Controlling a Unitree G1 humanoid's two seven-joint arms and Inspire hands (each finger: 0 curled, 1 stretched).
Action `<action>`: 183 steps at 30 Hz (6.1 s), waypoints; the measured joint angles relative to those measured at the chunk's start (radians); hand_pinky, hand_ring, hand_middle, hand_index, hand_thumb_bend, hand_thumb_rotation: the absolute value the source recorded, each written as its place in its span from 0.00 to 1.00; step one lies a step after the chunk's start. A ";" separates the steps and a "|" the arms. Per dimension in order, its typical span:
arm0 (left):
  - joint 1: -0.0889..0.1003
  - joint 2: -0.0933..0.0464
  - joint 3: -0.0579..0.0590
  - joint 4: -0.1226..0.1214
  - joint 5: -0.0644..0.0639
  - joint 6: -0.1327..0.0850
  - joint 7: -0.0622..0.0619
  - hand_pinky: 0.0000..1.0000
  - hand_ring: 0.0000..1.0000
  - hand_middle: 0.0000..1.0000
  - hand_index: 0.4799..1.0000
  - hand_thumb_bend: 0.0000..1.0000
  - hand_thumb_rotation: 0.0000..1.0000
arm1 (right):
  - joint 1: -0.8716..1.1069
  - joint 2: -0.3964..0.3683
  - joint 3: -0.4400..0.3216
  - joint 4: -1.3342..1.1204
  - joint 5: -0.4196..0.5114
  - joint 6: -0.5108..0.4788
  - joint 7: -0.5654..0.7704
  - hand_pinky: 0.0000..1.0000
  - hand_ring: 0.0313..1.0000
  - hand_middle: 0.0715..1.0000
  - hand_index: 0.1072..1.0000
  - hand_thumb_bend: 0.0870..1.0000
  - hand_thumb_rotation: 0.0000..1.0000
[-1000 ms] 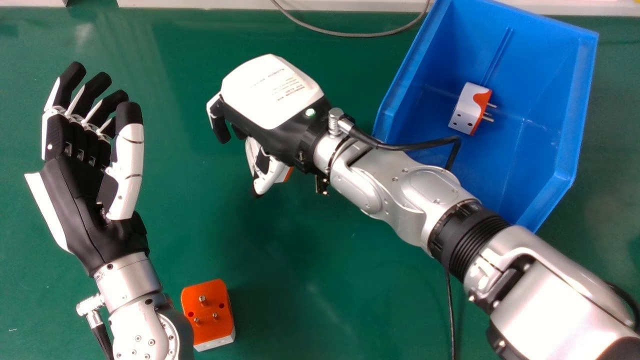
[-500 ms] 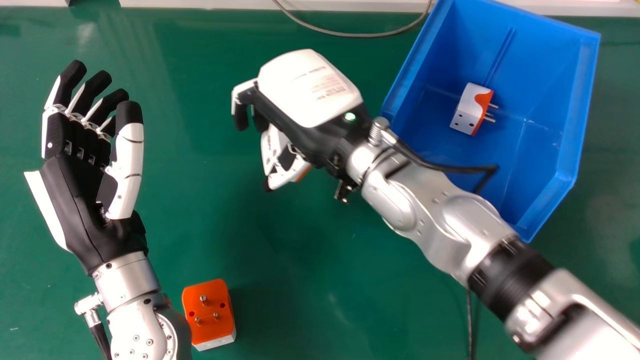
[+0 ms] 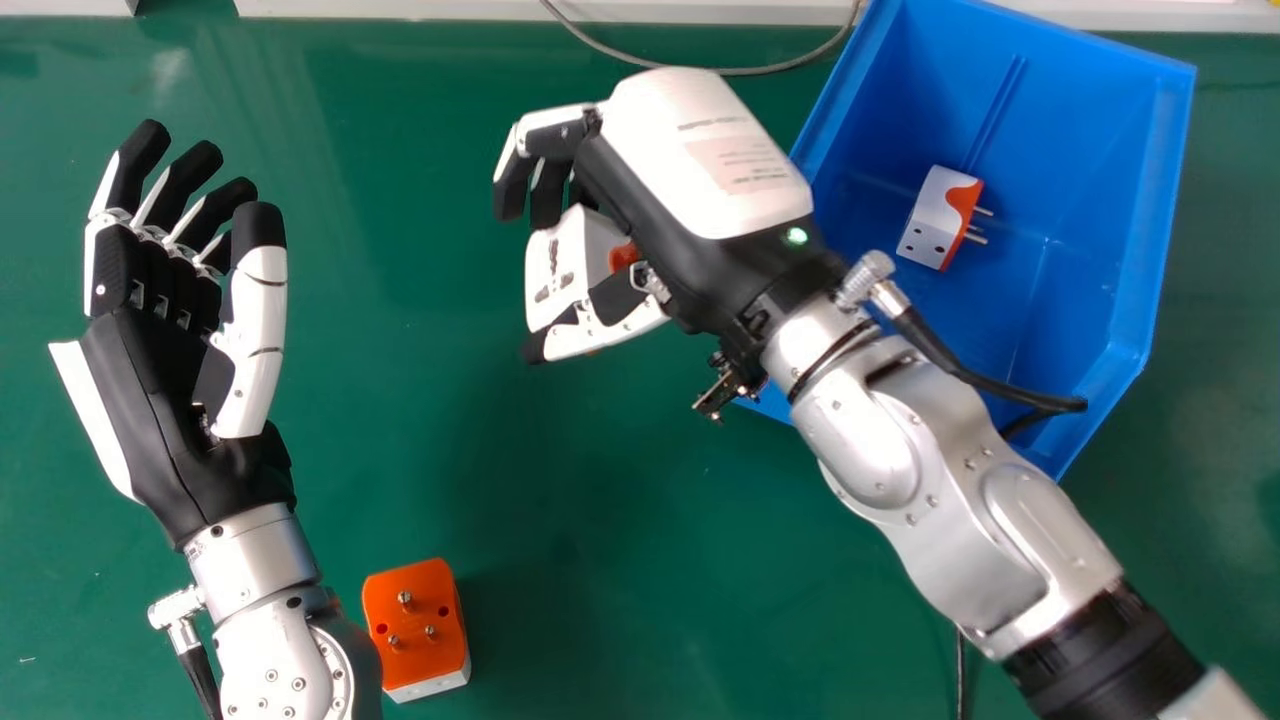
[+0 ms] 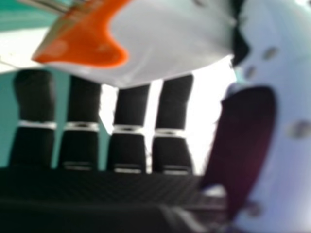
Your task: Pick all objects and put in blue box
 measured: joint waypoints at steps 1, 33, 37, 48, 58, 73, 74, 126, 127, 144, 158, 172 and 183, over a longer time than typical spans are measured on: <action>0.000 0.000 0.000 0.000 0.001 0.000 0.000 0.65 0.71 0.76 0.61 0.66 0.40 | 0.008 0.000 -0.003 -0.020 0.000 0.002 0.002 0.30 0.37 0.43 0.46 0.47 0.00; 0.001 0.007 0.000 -0.007 -0.005 0.007 -0.025 0.65 0.71 0.77 0.61 0.65 0.40 | 0.202 0.009 -0.235 -0.387 -0.050 0.025 -0.126 0.28 0.37 0.47 0.47 0.44 0.00; 0.003 0.007 -0.001 -0.007 -0.005 0.007 -0.025 0.65 0.71 0.77 0.62 0.65 0.40 | 0.218 0.002 -0.289 -0.411 -0.050 0.030 -0.143 0.29 0.37 0.47 0.46 0.44 0.00; 0.007 0.007 -0.001 -0.007 -0.004 0.007 -0.025 0.65 0.71 0.77 0.63 0.64 0.40 | 0.271 -0.003 -0.400 -0.417 -0.006 0.071 -0.148 0.30 0.37 0.46 0.46 0.45 0.00; 0.008 0.008 -0.001 -0.007 -0.005 0.007 -0.028 0.65 0.71 0.77 0.63 0.64 0.40 | 0.293 -0.003 -0.428 -0.447 -0.037 0.142 -0.148 0.31 0.37 0.44 0.46 0.45 0.00; 0.009 0.008 -0.002 -0.008 -0.002 0.007 -0.030 0.65 0.71 0.77 0.63 0.63 0.40 | 0.299 -0.007 -0.455 -0.334 -0.005 0.217 -0.156 0.33 0.36 0.43 0.46 0.45 0.00; 0.009 0.008 -0.001 -0.008 -0.002 0.007 -0.031 0.65 0.71 0.77 0.63 0.63 0.40 | 0.299 -0.007 -0.455 -0.324 -0.007 0.225 -0.157 0.33 0.36 0.43 0.46 0.45 0.00; 0.009 0.003 -0.018 -0.017 -0.013 0.024 -0.046 0.65 0.70 0.76 0.64 0.65 0.40 | 0.311 -0.065 -0.374 -0.273 -0.083 0.370 -0.099 0.40 0.46 0.56 0.58 0.64 0.00; 0.009 0.003 -0.018 -0.017 -0.013 0.024 -0.046 0.65 0.70 0.76 0.64 0.65 0.40 | 0.311 -0.065 -0.374 -0.275 -0.083 0.370 -0.098 0.40 0.48 0.58 0.59 0.68 0.00; 0.016 0.001 -0.019 -0.029 -0.013 0.028 -0.039 0.64 0.70 0.76 0.64 0.65 0.41 | 0.332 -0.079 -0.351 -0.307 -0.095 0.370 -0.101 0.49 0.65 0.78 0.79 0.84 0.06; 0.024 0.004 -0.018 -0.038 -0.013 0.035 -0.042 0.64 0.71 0.77 0.64 0.65 0.41 | 0.393 -0.089 -0.370 -0.433 -0.075 0.273 -0.120 0.54 0.69 0.82 0.85 0.85 0.06; 0.042 0.008 -0.017 -0.061 -0.013 0.045 -0.045 0.64 0.71 0.77 0.64 0.66 0.41 | 0.488 -0.026 -0.363 -0.602 0.234 -0.055 -0.136 0.55 0.74 0.83 0.86 0.83 0.15; 0.052 0.008 -0.018 -0.079 -0.013 0.046 -0.046 0.64 0.70 0.76 0.63 0.66 0.40 | 0.584 -0.047 -0.191 -0.647 0.220 -0.134 0.089 0.63 0.77 0.83 0.84 0.83 0.21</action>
